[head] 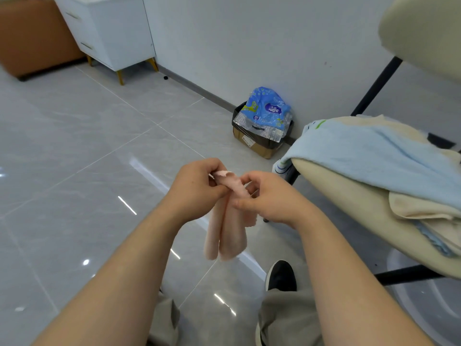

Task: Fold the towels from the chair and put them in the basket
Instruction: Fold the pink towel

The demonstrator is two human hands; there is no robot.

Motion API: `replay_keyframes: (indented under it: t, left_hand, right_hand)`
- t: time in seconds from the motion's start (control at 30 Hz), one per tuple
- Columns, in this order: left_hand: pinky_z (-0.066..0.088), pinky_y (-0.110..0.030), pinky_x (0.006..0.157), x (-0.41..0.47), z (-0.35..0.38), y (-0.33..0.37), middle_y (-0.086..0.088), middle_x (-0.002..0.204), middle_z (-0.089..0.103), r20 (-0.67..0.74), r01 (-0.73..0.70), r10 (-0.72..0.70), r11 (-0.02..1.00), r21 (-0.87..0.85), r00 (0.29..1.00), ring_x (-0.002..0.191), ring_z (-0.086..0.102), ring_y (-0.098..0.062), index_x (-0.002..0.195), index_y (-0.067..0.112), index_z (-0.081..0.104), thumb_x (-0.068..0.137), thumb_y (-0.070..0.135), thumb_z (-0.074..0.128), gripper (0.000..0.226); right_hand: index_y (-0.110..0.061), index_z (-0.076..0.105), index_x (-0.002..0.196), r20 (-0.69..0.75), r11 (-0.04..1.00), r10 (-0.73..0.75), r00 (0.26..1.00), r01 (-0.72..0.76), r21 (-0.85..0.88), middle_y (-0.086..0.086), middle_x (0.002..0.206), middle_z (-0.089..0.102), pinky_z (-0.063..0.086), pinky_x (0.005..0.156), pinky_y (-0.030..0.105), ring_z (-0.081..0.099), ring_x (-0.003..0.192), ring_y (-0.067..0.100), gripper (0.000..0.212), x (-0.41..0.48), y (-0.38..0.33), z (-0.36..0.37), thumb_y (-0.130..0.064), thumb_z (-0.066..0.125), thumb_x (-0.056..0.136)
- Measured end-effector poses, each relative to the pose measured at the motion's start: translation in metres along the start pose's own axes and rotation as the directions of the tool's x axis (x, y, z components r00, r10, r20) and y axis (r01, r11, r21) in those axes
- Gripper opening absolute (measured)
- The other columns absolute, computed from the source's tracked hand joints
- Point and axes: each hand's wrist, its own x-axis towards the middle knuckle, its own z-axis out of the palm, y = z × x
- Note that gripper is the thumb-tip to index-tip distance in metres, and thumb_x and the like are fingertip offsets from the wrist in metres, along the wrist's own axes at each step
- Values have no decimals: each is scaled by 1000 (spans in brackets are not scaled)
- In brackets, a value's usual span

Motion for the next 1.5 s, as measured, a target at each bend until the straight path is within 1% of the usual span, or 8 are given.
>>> replay_keyframes:
  t: [0.47, 0.67, 0.77, 0.9, 1.03, 1.13, 1.3, 1.5]
  left_hand:
    - [59, -45, 81, 2, -2, 5, 2, 96, 69, -116, 100, -123, 977, -187, 986, 80, 72, -17, 71, 12, 71, 78, -4, 64, 19]
    - [59, -45, 87, -1, -2, 10, -15, 89, 74, -32, 156, -182, 910, -384, 983, 80, 75, -25, 81, 8, 70, 81, -7, 63, 16]
    - [61, -47, 83, 0, 1, 13, -21, 109, 66, -18, 186, -230, 827, -531, 973, 83, 74, -37, 95, 6, 59, 79, -7, 70, 23]
    - [62, -46, 78, 3, 4, 11, -20, 90, 62, -2, 323, -390, 765, -556, 921, 77, 75, -34, 88, 7, 52, 84, 20, 77, 29]
    - [61, -43, 81, 1, 8, 14, -21, 88, 74, 227, 525, -479, 702, -481, 848, 80, 75, -32, 89, -4, 69, 99, 56, 47, 65]
    - [59, -42, 86, 1, 12, 17, -17, 97, 76, 351, 573, -454, 612, -545, 819, 89, 75, -31, 104, 2, 71, 95, 71, 34, 79]
    - [57, -45, 92, 0, 16, 19, -20, 98, 74, 322, 559, -494, 466, -686, 808, 91, 74, -32, 109, 0, 67, 104, 34, 49, 40]
    - [56, -46, 92, 2, 11, 17, -26, 110, 70, 279, 486, -498, 356, -798, 821, 100, 71, -36, 113, -5, 62, 106, 20, 46, 31]
  right_hand:
    - [-49, 66, 112, -140, 992, -126, 982, 126, -12, -11, 62, 52, 34, 51, 11, 51, 57, 1, 22, -1, -8, 7, -42, 62, 91]
    - [-38, 75, 99, -262, 980, -192, 946, 170, -103, -5, 63, 59, 43, 58, 23, 55, 64, 9, 13, 5, -6, 10, -34, 64, 93]
    - [-22, 73, 90, -327, 979, -178, 928, 133, -154, -2, 71, 66, 53, 66, 37, 59, 73, 17, 19, 9, -5, 11, -34, 59, 94]
    - [-22, 65, 68, -402, 984, -113, 909, 48, -169, -3, 60, 56, 44, 56, 37, 52, 62, 17, 37, 8, -6, 10, -44, 56, 95]
    - [-27, 75, 86, -430, 974, -133, 893, 38, -224, -5, 71, 67, 52, 63, 38, 60, 70, 16, 39, 8, -5, 10, -55, 49, 93]
    - [-28, 73, 93, -346, 924, -195, 918, 54, -378, -4, 77, 67, 51, 64, 38, 61, 74, 20, 28, 8, -6, 12, -36, 46, 94]
    - [-26, 69, 96, -229, 889, -212, 950, 90, -449, -4, 76, 60, 48, 63, 38, 57, 77, 23, 22, 2, -11, 15, -23, 47, 93]
    - [-33, 67, 115, -265, 937, -183, 947, 86, -339, -9, 71, 58, 45, 60, 32, 56, 71, 13, 32, 7, -8, 19, -22, 54, 88]
